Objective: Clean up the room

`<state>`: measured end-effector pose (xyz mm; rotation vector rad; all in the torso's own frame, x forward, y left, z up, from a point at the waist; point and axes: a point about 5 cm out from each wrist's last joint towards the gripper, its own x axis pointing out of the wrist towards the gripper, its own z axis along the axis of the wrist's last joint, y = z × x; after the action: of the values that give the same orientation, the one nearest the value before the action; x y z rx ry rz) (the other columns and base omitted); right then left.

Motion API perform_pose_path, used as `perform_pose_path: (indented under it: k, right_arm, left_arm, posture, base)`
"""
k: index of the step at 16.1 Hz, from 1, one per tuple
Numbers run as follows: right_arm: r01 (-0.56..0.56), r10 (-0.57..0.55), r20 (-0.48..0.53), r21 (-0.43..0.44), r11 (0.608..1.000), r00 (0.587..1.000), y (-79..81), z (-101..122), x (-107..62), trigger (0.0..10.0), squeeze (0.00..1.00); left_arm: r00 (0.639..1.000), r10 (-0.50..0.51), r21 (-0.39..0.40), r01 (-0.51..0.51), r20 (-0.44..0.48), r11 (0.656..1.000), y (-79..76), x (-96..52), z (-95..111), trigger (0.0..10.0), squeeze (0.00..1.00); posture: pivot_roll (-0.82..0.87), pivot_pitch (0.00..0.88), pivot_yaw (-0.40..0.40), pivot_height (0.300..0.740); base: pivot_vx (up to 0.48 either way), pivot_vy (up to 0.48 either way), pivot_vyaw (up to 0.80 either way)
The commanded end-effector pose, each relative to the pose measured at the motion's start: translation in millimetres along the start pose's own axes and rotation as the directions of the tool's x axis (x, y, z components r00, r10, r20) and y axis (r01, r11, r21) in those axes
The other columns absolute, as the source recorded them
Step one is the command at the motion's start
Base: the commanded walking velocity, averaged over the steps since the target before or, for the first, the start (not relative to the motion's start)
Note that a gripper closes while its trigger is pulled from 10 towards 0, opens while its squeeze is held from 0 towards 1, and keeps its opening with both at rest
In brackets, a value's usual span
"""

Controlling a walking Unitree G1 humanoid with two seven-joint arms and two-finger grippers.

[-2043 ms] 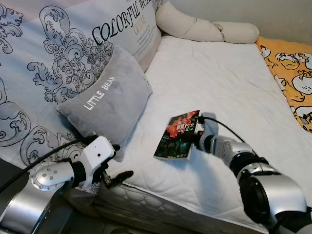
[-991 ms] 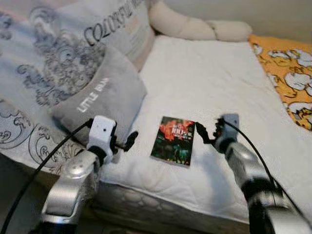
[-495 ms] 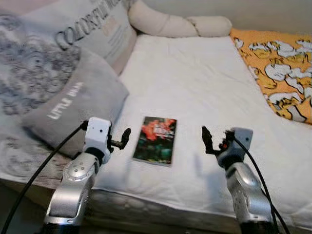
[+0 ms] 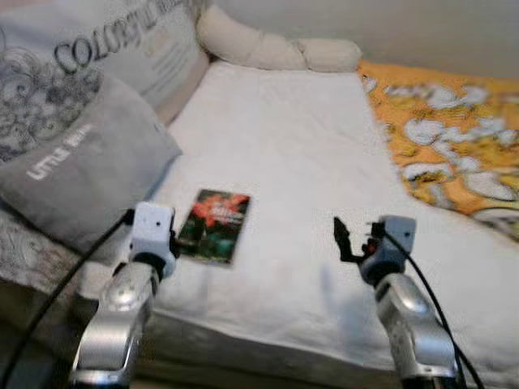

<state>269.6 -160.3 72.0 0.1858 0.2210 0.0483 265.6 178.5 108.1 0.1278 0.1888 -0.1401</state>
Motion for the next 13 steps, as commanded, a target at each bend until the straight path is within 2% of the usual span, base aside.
perform_pose_path:
  k: [1,2,4,7,9,10,11,13]
  right_arm:
    - [-0.047,0.047,-0.017,-0.028,0.998,0.999,10.0,0.5,0.5,10.0,1.00]
    - [-0.055,0.054,-0.027,-0.036,0.998,0.998,10.7,0.4,0.8,10.0,1.00]
    - [-0.048,0.048,-0.016,0.004,0.999,0.999,10.3,4.3,1.5,10.0,1.00]
    - [-0.057,0.057,-0.020,0.016,0.998,0.998,7.9,5.1,-1.0,10.0,1.00]
    - [-0.079,0.079,-0.005,0.000,0.997,0.997,9.5,14.7,7.4,10.0,1.00]
    - [-0.087,0.087,0.000,-0.010,0.996,0.996,11.0,17.5,9.8,10.0,1.00]
    - [-0.089,0.089,0.004,-0.014,0.996,0.996,12.8,19.3,12.5,10.0,1.00]
    - [-0.065,0.065,0.061,0.011,0.998,0.996,15.0,28.1,16.3,10.0,1.00]
  left_arm:
    - [1.000,0.020,0.020,-0.021,0.007,1.000,7.5,0.4,3.8,10.0,0.55]
    - [1.000,0.013,0.028,-0.013,0.005,1.000,8.0,1.7,5.1,10.0,0.55]
    - [1.000,-0.007,0.047,0.006,0.009,0.999,9.9,1.7,8.7,10.0,0.55]
    - [1.000,0.000,0.045,-0.001,0.010,0.999,11.0,4.9,9.9,10.0,0.55]
    - [1.000,-0.012,0.031,0.012,0.013,0.999,7.0,5.0,9.5,10.0,0.55]
    - [1.000,0.008,0.071,-0.010,0.015,0.997,9.0,8.8,10.5,10.0,0.55]
    - [1.000,-0.001,0.061,-0.001,0.025,0.998,8.1,13.2,14.4,10.0,0.55]
    - [1.000,-0.015,0.051,0.013,0.026,0.999,6.7,16.6,15.6,10.0,0.55]
  posture:
    - [0.04,0.000,-0.017,0.740]
    - [0.04,0.000,0.000,0.740]
    - [0.03,0.000,0.016,0.740]
    - [0.02,0.000,0.015,0.740]
    - [0.03,0.000,-0.001,0.740]
    - [0.03,0.000,0.000,0.740]
    - [0.03,0.000,-0.002,0.740]
    - [0.02,0.000,-0.003,0.740]
  base:
    - [0.000,-0.454,0.00]
    - [0.000,-0.454,0.00]
    - [0.000,-0.452,0.00]
    - [0.000,-0.451,0.00]
    - [0.000,-0.443,0.00]
    - [0.000,-0.428,0.00]
    - [0.000,-0.435,0.00]
    - [0.000,-0.439,0.00]
